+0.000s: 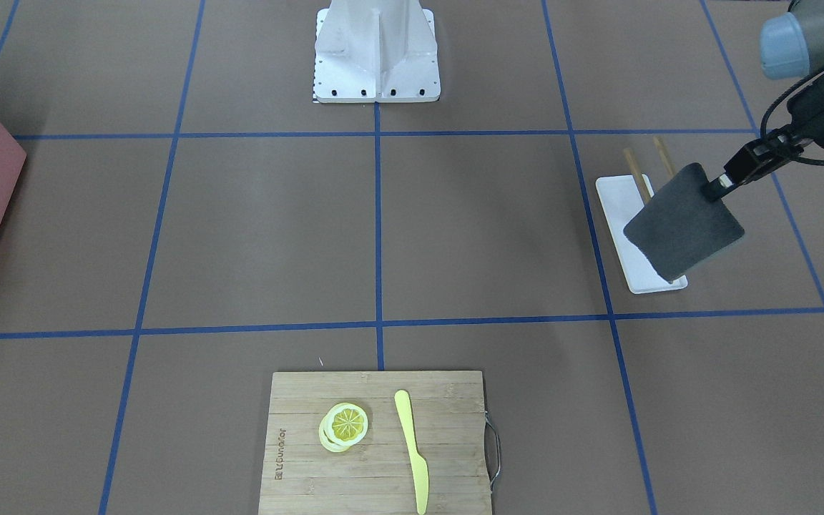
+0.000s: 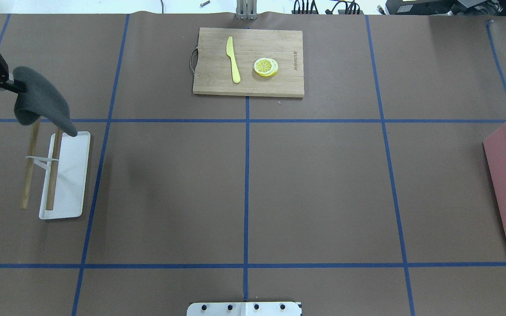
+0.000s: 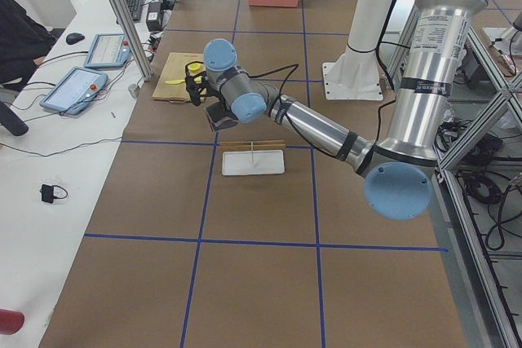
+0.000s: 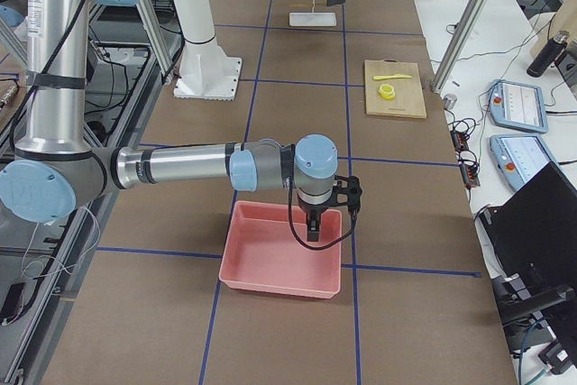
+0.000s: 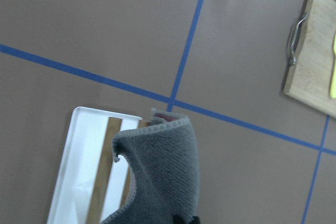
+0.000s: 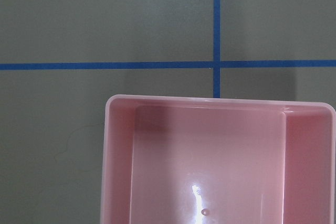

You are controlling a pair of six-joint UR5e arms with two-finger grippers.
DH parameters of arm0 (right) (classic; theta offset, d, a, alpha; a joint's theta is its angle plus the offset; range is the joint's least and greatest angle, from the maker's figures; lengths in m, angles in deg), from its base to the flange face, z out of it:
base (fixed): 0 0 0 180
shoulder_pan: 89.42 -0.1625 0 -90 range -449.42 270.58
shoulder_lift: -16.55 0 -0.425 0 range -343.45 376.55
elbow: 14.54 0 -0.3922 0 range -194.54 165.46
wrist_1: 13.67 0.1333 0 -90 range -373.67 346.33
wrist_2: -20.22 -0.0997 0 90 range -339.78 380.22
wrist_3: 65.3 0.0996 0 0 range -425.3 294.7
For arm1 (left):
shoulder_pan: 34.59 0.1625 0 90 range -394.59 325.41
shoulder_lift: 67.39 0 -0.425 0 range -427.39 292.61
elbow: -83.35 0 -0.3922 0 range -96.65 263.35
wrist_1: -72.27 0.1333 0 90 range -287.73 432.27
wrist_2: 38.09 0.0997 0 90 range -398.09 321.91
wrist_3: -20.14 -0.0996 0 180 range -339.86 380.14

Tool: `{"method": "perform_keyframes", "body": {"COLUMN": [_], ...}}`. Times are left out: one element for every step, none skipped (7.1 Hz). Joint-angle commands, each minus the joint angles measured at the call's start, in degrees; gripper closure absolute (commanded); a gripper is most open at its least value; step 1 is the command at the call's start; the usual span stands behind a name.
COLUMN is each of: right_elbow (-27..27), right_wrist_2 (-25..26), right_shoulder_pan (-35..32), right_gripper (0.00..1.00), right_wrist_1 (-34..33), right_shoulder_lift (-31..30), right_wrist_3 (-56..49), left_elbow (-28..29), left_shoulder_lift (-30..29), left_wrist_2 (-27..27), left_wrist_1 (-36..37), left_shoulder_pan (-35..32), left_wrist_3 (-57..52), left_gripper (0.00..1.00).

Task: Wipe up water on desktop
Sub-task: 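Lift the grey cloth off the rack with the left gripper toward the table center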

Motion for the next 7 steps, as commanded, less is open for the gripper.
{"method": "perform_keyframes", "body": {"right_elbow": [0.7, 3.3, 3.7, 9.0, 12.1, 12.8, 14.2], "right_wrist_2": [-2.5, -2.4, -2.8, -4.0, -4.0, -4.0, -3.5], "right_shoulder_pan": [0.8, 2.0, 2.3, 4.7, 9.7, 13.3, 15.7], "right_gripper": [0.0, 0.0, 0.0, 0.0, 0.0, 0.0, 0.0], "right_wrist_1": [0.1, 0.1, -0.1, -0.3, 0.0, 0.3, 3.3], "right_shoulder_lift": [2.1, 2.2, 5.0, 6.5, 7.6, 9.7, 9.9], "right_wrist_3": [-0.1, 0.3, 3.2, 3.4, 6.0, 10.1, 10.3], "left_elbow": [0.7, 0.6, 0.6, 0.6, 0.7, 0.8, 2.2], "left_shoulder_lift": [-6.4, -8.4, -11.2, -14.4, -16.3, -17.6, -19.3], "left_wrist_2": [1.0, 5.9, 9.0, 13.1, 15.8, 17.4, 17.5], "left_wrist_1": [0.2, 0.3, 2.3, 5.2, 6.7, 6.7, 6.7], "left_shoulder_pan": [4.4, 6.1, 10.3, 13.4, 16.3, 18.1, 19.0], "left_wrist_3": [13.0, 16.4, 20.2, 22.2, 24.1, 26.0, 28.9], "left_gripper": [1.0, 1.0, 1.0, 1.0, 1.0, 1.0, 1.0]}}
